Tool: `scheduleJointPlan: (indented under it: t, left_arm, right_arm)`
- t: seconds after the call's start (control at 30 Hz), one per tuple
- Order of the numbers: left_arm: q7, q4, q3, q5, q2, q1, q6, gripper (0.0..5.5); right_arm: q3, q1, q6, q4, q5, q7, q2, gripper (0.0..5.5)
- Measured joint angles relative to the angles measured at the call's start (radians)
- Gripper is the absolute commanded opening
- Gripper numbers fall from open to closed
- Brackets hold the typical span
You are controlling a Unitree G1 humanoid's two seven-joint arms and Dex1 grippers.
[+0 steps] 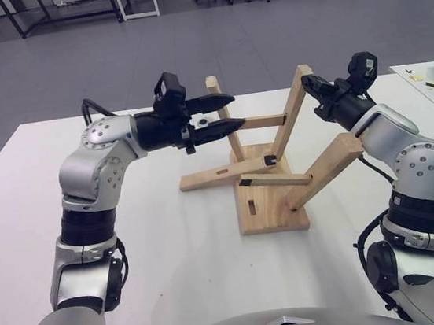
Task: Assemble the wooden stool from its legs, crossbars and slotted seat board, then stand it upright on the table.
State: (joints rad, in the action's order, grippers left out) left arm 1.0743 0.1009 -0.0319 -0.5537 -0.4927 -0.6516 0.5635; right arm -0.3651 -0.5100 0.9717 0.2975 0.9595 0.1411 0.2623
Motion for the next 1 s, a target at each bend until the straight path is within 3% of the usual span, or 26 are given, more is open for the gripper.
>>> scheduleJointPlan:
  t: [0.2, 0.4, 0.67, 1.0]
  left_arm:
    - [0.075, -0.297, -0.152, 0.272, -0.072, 0.008, -0.289, 2.79]
    - [0.151, -0.639, -0.268, 0.45, -0.056, -0.014, -0.569, 2.79]
    - [0.182, -1.046, -0.299, 0.558, 0.04, -0.119, -0.786, 2.79]
    - [0.165, -1.216, -0.268, 0.606, 0.088, -0.197, -0.881, 2.79]
  right_arm:
    - [-0.003, 0.002, -0.001, 0.002, 0.0, -0.001, -0.002, 0.0]
    - [-0.002, 0.002, -0.002, -0.004, -0.001, -0.002, -0.001, 0.0]
    - [0.01, 0.002, -0.003, -0.01, -0.004, -0.007, 0.0, 0.0]
    - [0.015, 0.002, -0.004, -0.009, -0.003, -0.002, -0.005, 0.0]
